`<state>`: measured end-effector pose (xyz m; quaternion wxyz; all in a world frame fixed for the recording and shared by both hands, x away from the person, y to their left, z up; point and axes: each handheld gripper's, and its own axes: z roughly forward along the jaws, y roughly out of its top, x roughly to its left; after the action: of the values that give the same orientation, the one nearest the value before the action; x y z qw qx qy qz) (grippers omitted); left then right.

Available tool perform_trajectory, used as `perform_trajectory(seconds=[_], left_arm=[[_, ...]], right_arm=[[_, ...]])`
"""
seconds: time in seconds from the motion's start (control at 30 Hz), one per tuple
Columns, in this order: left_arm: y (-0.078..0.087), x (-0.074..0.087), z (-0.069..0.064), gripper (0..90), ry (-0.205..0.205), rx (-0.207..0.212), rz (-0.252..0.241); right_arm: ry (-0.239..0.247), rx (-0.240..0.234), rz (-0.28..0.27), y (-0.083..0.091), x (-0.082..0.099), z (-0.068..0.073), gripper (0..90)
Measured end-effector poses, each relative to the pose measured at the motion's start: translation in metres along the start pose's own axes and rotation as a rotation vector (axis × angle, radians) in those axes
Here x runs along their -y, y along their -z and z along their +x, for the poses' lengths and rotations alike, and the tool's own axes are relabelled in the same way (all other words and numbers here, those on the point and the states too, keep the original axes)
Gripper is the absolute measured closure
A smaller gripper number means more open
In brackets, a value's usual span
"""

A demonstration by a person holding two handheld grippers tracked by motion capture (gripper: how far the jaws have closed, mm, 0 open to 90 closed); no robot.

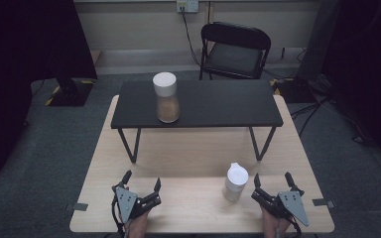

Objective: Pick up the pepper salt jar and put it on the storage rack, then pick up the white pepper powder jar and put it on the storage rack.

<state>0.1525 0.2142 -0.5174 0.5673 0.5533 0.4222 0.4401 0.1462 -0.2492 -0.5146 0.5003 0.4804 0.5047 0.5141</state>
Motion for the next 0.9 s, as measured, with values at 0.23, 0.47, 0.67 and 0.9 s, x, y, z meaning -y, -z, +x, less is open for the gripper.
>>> perform_trajectory(seconds=[0.23,0.47,0.67,0.9], left_arm=[[-0.001,-0.001,-0.001,1.9,0.014,-0.011,0.008],[-0.001,-0.001,0.0,2.5,0.014,-0.009,0.008],[-0.001,-0.001,0.0,2.4,0.014,-0.003,0.007],[-0.001,-0.001,0.001,2.3,0.014,-0.002,0.007]], right_arm=[[0.0,-0.003,0.0,0.0,0.0,-0.001,1.2],[-0.002,-0.002,0.001,0.0,0.0,-0.001,1.2],[-0.027,-0.017,0.011,-0.001,-0.004,-0.006,1.1],[-0.012,-0.016,-0.034,0.004,-0.011,0.002,0.8]])
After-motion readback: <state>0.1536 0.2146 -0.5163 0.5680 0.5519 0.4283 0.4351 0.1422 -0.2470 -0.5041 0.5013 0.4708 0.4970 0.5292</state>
